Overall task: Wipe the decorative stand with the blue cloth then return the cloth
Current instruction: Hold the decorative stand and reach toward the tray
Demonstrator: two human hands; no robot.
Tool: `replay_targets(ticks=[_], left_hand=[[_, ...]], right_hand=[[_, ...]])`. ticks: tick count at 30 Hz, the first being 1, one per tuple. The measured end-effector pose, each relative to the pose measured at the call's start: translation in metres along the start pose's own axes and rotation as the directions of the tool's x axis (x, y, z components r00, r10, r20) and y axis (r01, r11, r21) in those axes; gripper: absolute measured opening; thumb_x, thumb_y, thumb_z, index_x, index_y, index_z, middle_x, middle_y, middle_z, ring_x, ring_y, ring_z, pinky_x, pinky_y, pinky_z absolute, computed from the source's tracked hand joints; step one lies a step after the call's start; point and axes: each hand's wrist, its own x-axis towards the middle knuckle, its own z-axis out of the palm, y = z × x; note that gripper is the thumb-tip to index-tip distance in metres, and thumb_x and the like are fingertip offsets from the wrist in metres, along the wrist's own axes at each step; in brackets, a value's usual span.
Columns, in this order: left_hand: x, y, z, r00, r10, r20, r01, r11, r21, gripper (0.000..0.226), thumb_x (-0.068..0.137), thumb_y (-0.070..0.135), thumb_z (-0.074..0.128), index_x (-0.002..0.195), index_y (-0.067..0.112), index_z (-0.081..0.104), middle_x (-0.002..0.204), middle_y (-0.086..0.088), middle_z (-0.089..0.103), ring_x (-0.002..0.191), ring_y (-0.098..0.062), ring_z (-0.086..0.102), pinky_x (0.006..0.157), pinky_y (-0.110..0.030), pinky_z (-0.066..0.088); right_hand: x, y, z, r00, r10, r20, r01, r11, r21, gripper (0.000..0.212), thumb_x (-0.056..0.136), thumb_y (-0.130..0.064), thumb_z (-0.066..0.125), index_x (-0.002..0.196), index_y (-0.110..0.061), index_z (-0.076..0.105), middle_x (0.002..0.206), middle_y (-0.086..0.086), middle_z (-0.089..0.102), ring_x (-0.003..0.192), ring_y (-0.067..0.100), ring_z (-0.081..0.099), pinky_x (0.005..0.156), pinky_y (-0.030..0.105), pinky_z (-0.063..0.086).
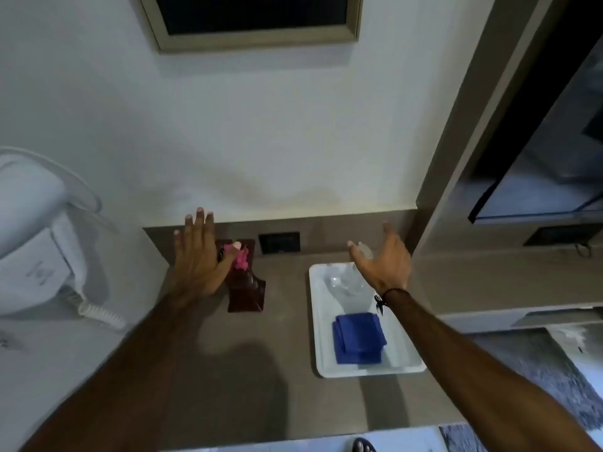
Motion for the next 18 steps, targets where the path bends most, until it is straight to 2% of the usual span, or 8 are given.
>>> replay_targets(ticks=[2, 4, 6, 8, 9, 12, 16, 18], left_hand=[[-0.008, 0.001, 0.008, 0.998, -0.055, 0.043, 0.054, 0.998, 0.019, 0.094, 0.089, 0.069, 0.028, 0.158, 0.012, -0.002, 0.169, -0.01, -0.008, 0.155, -0.03, -0.008, 0.124, -0.055, -0.003], [-0.021, 0.003, 0.017, 0.994, -0.094, 0.059, 0.093, 0.995, 0.028, 0.095, 0.09, 0.064, 0.034, 0.158, 0.005, 0.003, 0.168, -0.016, -0.001, 0.156, -0.033, -0.002, 0.124, -0.055, 0.002], [-0.03, 0.008, 0.025, 0.993, -0.113, 0.031, 0.113, 0.994, 0.007, 0.096, 0.087, 0.06, 0.039, 0.156, -0.001, 0.011, 0.167, -0.021, 0.008, 0.155, -0.037, 0.006, 0.124, -0.055, 0.009], [-0.031, 0.011, 0.03, 0.984, -0.171, 0.051, 0.173, 0.984, -0.034, 0.098, 0.086, 0.062, 0.038, 0.156, -0.002, 0.011, 0.166, -0.022, 0.009, 0.155, -0.037, 0.007, 0.124, -0.054, 0.011], [-0.031, 0.012, 0.033, 0.976, -0.206, 0.069, 0.209, 0.977, -0.047, 0.1, 0.085, 0.064, 0.038, 0.156, -0.001, 0.009, 0.167, -0.021, 0.007, 0.155, -0.036, 0.006, 0.125, -0.053, 0.01], [-0.032, 0.014, 0.044, 0.955, -0.275, 0.108, 0.284, 0.956, -0.077, 0.105, 0.084, 0.069, 0.036, 0.157, 0.001, 0.006, 0.167, -0.02, 0.006, 0.156, -0.034, 0.003, 0.126, -0.05, 0.007], [-0.033, 0.015, 0.056, 0.919, -0.36, 0.16, 0.378, 0.921, -0.096, 0.111, 0.08, 0.076, 0.034, 0.157, 0.003, 0.004, 0.168, -0.019, 0.004, 0.156, -0.032, 0.002, 0.126, -0.047, 0.004], [-0.033, 0.016, 0.059, 0.909, -0.382, 0.164, 0.401, 0.911, -0.097, 0.111, 0.08, 0.076, 0.038, 0.157, 0.003, 0.004, 0.168, -0.018, 0.003, 0.156, -0.031, 0.002, 0.126, -0.047, 0.005]], right_hand=[[-0.002, 0.015, 0.013, 0.977, 0.195, 0.089, -0.209, 0.96, 0.188, 0.103, 0.071, -0.073, 0.067, 0.151, -0.018, 0.033, 0.151, 0.008, 0.048, 0.138, 0.03, 0.047, 0.111, 0.047, 0.044], [-0.006, 0.029, 0.027, 0.917, 0.322, 0.234, -0.389, 0.849, 0.357, 0.099, 0.07, -0.063, 0.077, 0.148, -0.018, 0.036, 0.149, 0.007, 0.05, 0.136, 0.029, 0.05, 0.107, 0.039, 0.045], [0.001, 0.033, 0.043, 0.888, 0.355, 0.292, -0.454, 0.78, 0.431, 0.085, 0.071, -0.056, 0.081, 0.14, -0.017, 0.049, 0.137, 0.005, 0.061, 0.124, 0.025, 0.059, 0.094, 0.029, 0.049], [0.011, 0.03, 0.056, 0.891, 0.318, 0.324, -0.442, 0.771, 0.459, 0.068, 0.075, -0.054, 0.078, 0.131, -0.019, 0.061, 0.122, -0.001, 0.068, 0.111, 0.02, 0.063, 0.082, 0.019, 0.047], [0.015, 0.03, 0.063, 0.889, 0.304, 0.344, -0.442, 0.767, 0.465, 0.063, 0.077, -0.055, 0.076, 0.129, -0.02, 0.063, 0.117, -0.005, 0.067, 0.107, 0.016, 0.061, 0.081, 0.017, 0.044], [0.027, 0.029, 0.076, 0.883, 0.313, 0.351, -0.459, 0.734, 0.5, 0.057, 0.083, -0.055, 0.07, 0.125, -0.017, 0.067, 0.107, -0.008, 0.064, 0.102, 0.017, 0.062, 0.086, 0.026, 0.045], [0.036, 0.023, 0.08, 0.897, 0.278, 0.345, -0.425, 0.759, 0.493, 0.051, 0.093, -0.049, 0.061, 0.127, -0.012, 0.065, 0.087, 0.012, 0.073, 0.089, 0.032, 0.073, 0.084, 0.04, 0.058], [0.038, 0.015, 0.079, 0.907, 0.253, 0.336, -0.393, 0.794, 0.464, 0.042, 0.093, -0.05, 0.06, 0.114, -0.014, 0.069, 0.084, 0.013, 0.073, 0.081, 0.032, 0.073, 0.078, 0.043, 0.061]])
